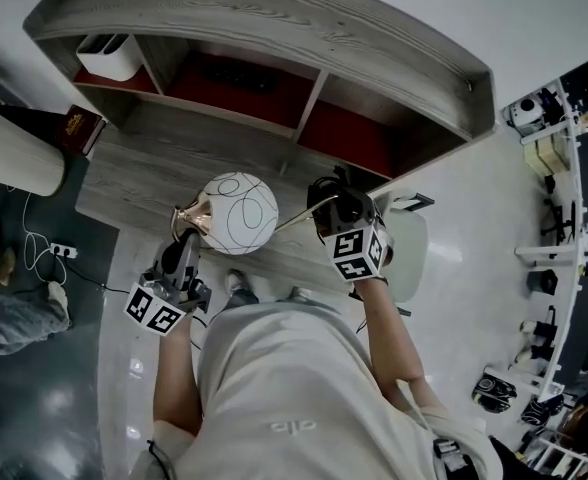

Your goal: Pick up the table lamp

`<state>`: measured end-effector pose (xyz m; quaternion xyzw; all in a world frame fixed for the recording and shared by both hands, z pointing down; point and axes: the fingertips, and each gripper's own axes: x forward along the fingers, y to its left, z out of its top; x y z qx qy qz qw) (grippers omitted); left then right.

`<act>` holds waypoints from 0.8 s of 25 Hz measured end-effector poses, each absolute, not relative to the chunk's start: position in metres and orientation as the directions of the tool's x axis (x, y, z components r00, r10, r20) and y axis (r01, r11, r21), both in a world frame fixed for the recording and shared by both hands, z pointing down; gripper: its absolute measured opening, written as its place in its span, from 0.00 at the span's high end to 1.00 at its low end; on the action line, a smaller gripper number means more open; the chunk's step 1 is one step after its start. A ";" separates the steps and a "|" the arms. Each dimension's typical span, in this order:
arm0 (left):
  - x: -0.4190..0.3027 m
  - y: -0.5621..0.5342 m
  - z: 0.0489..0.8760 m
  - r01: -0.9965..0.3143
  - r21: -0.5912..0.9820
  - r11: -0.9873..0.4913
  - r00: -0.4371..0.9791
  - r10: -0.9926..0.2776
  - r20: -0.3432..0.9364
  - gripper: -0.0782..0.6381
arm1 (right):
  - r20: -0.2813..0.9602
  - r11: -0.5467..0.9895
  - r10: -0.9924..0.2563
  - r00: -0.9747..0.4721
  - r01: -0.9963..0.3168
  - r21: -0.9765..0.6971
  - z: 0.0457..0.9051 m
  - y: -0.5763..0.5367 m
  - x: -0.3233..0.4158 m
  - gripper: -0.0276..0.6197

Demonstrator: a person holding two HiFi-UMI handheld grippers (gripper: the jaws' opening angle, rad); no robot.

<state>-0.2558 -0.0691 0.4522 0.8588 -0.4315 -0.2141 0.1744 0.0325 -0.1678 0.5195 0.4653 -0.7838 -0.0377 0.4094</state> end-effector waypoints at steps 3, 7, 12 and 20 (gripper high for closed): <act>-0.255 -0.066 0.451 -0.660 0.486 -0.573 0.534 -0.813 -0.232 0.86 | 0.615 0.571 -0.755 -0.228 -0.690 0.445 0.513 -0.165 0.035 0.83; -0.255 -0.066 0.450 -0.647 0.503 -0.574 0.527 -0.812 -0.250 0.86 | 0.619 0.575 -0.754 -0.220 -0.678 0.459 0.504 -0.162 0.037 0.83; -0.253 -0.063 0.449 -0.630 0.516 -0.580 0.521 -0.808 -0.273 0.86 | 0.612 0.567 -0.763 -0.206 -0.668 0.482 0.495 -0.158 0.042 0.83; -0.247 -0.058 0.443 -0.620 0.528 -0.580 0.507 -0.810 -0.295 0.86 | 0.603 0.565 -0.772 -0.199 -0.648 0.510 0.481 -0.154 0.048 0.83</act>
